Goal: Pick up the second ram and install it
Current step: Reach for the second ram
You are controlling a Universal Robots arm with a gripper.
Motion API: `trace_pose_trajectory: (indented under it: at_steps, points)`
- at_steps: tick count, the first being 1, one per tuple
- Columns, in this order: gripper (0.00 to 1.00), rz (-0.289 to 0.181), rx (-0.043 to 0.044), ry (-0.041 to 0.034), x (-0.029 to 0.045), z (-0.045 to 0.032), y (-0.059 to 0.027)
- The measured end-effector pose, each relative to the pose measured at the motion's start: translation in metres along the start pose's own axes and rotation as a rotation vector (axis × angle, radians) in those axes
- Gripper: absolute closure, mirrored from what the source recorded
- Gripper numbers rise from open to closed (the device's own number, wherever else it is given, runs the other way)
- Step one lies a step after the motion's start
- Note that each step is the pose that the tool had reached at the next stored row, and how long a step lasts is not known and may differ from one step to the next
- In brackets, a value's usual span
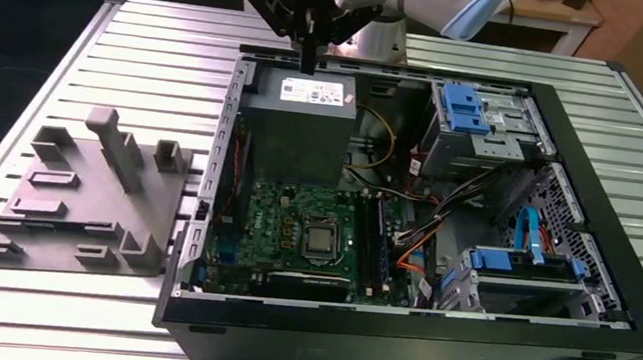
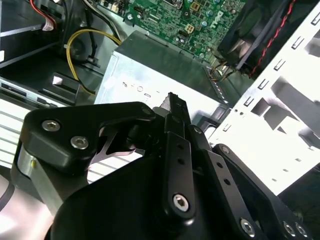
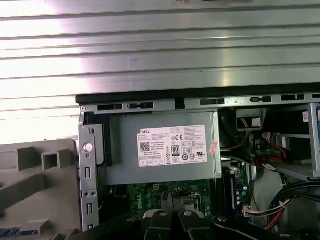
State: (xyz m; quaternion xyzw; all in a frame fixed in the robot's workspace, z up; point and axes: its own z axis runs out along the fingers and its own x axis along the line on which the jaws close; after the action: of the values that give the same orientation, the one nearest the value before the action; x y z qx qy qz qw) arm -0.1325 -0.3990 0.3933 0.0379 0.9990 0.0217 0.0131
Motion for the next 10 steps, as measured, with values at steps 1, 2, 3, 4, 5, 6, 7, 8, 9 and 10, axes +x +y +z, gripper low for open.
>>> trace_pose_trajectory:
  at_steps: [1, 2, 3, 4, 5, 6, 7, 8, 9, 10]
  points:
    - [0.93, 0.000, 0.0000, 0.0000, 0.0013, 0.0000, -0.0001]
    - [0.93, 0.000, -0.0001, 0.0000, 0.0027, 0.0000, -0.0002]
    - [0.93, 0.000, 0.0000, 0.0000, 0.0040, -0.0001, -0.0003]
    - [0.93, 0.000, 0.0000, 0.0000, 0.0055, -0.0001, -0.0004]
    - [0.93, 0.000, 0.0000, 0.0000, 0.0074, -0.0002, -0.0005]
    - [0.93, 0.000, 0.0000, 0.0000, 0.0097, -0.0002, -0.0007]
    - [0.93, 0.000, 0.0000, -0.0002, 0.0120, -0.0003, -0.0009]
    - [0.93, 0.000, -0.0001, -0.0003, 0.0142, -0.0003, -0.0011]
    - [0.93, 0.000, 0.0000, -0.0004, 0.0164, -0.0004, -0.0012]
    - [0.93, 0.000, 0.0000, -0.0005, 0.0186, -0.0005, -0.0014]
